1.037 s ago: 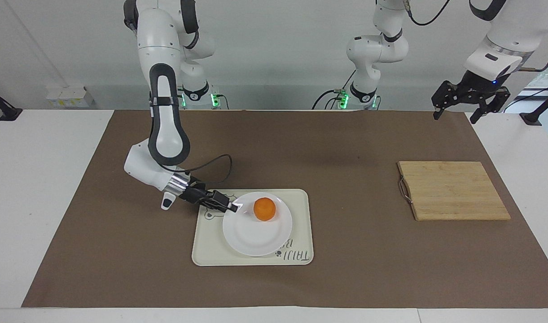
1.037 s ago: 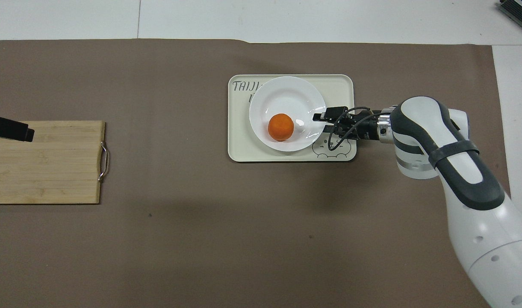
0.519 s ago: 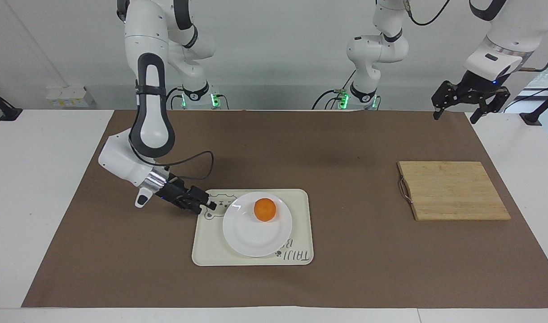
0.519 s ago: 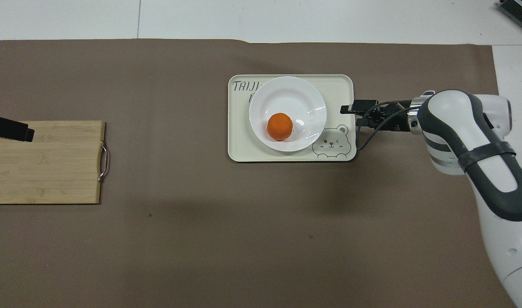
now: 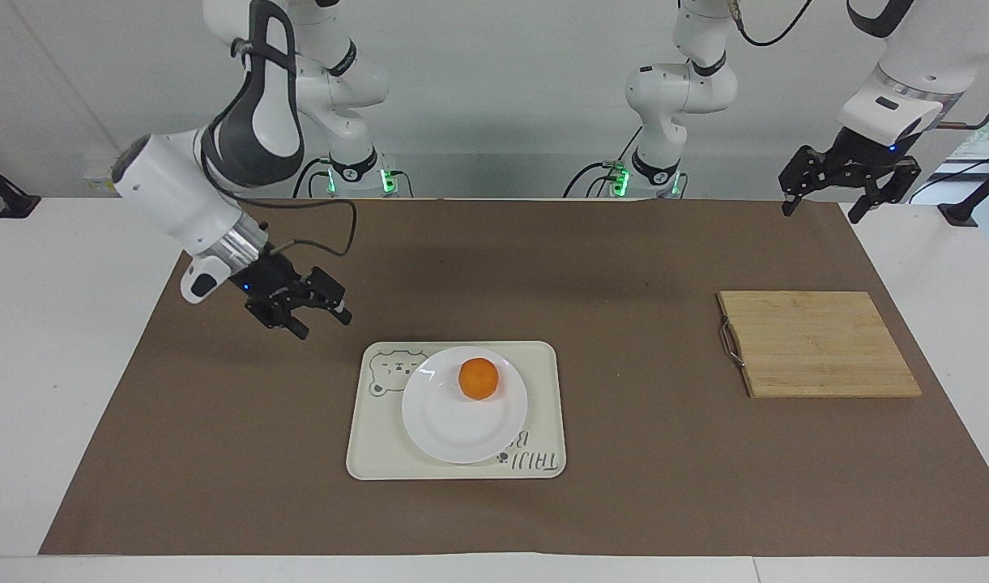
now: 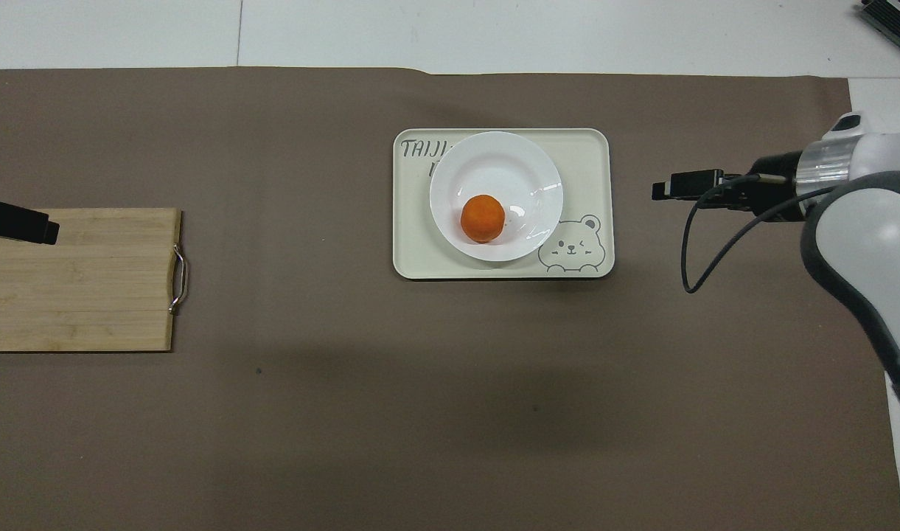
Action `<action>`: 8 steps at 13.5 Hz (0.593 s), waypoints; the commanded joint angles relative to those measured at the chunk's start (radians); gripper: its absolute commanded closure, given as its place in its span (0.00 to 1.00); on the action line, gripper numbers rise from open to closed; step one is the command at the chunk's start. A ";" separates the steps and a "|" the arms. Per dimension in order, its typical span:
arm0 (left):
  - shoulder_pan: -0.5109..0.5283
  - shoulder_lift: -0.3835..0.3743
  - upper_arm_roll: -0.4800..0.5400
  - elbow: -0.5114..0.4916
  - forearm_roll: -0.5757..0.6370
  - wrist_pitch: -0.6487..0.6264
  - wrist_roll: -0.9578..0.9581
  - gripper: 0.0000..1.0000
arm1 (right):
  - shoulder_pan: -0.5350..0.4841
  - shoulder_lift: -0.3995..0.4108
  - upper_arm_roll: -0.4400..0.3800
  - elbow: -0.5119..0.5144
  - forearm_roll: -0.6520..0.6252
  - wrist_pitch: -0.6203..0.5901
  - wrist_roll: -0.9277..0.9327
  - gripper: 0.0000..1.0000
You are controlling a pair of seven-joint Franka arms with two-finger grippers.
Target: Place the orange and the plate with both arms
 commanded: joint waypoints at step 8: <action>0.010 -0.026 -0.009 -0.031 0.007 0.009 -0.009 0.00 | 0.021 -0.078 0.023 0.230 -0.398 -0.353 0.115 0.00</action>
